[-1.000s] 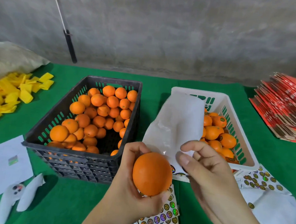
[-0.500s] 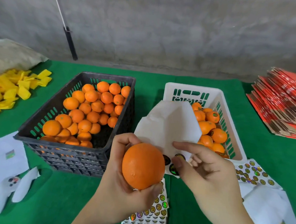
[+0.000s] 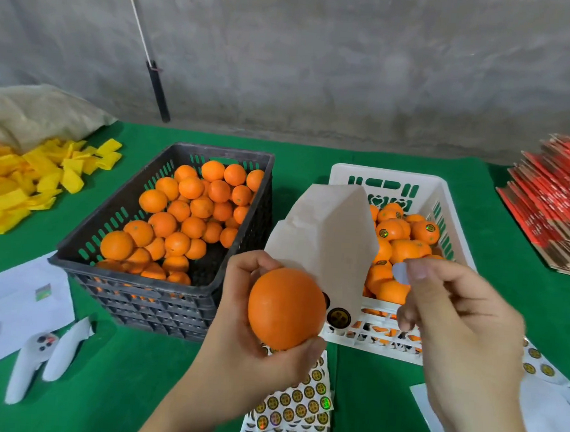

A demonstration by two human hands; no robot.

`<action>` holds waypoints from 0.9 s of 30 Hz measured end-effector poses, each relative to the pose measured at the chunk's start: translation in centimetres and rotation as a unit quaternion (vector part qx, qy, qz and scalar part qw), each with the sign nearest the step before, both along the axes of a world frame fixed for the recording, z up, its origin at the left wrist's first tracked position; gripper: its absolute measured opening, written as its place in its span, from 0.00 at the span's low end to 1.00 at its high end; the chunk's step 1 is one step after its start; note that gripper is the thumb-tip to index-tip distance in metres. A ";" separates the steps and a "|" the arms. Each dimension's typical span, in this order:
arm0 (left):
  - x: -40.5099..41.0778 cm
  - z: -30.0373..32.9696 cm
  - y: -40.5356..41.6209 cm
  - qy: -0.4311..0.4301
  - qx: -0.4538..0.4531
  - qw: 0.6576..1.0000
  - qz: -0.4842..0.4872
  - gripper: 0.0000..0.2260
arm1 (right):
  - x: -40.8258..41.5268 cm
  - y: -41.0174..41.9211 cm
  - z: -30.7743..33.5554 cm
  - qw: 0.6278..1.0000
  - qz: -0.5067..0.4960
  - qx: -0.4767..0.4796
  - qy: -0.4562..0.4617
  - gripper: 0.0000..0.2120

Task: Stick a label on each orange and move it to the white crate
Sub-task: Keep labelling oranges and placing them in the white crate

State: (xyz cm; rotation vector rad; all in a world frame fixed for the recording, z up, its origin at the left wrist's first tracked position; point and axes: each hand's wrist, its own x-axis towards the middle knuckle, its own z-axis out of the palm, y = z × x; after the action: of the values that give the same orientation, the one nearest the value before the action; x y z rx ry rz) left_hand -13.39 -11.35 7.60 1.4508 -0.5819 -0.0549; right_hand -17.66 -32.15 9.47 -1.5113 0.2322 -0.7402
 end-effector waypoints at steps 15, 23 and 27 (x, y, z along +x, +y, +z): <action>1.3 0.4 -0.8 0.148 0.150 0.977 -0.027 0.33 | 0.9 0.2 -1.6 0.835 0.225 -0.499 -0.049 0.30; 2.3 -0.7 -3.7 0.368 -0.091 0.921 -0.091 0.31 | 3.2 -2.8 -3.9 0.834 0.171 -0.524 -0.033 0.37; 3.5 -3.5 -4.0 0.281 -0.026 0.955 0.095 0.20 | 4.3 -6.6 -5.4 0.909 0.040 -0.411 0.053 0.40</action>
State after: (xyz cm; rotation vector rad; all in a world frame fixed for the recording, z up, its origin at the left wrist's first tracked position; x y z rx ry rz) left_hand -9.94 -15.35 4.15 1.3521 0.0230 -0.2895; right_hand -13.34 -38.76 4.09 -2.3508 -0.0850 -0.7254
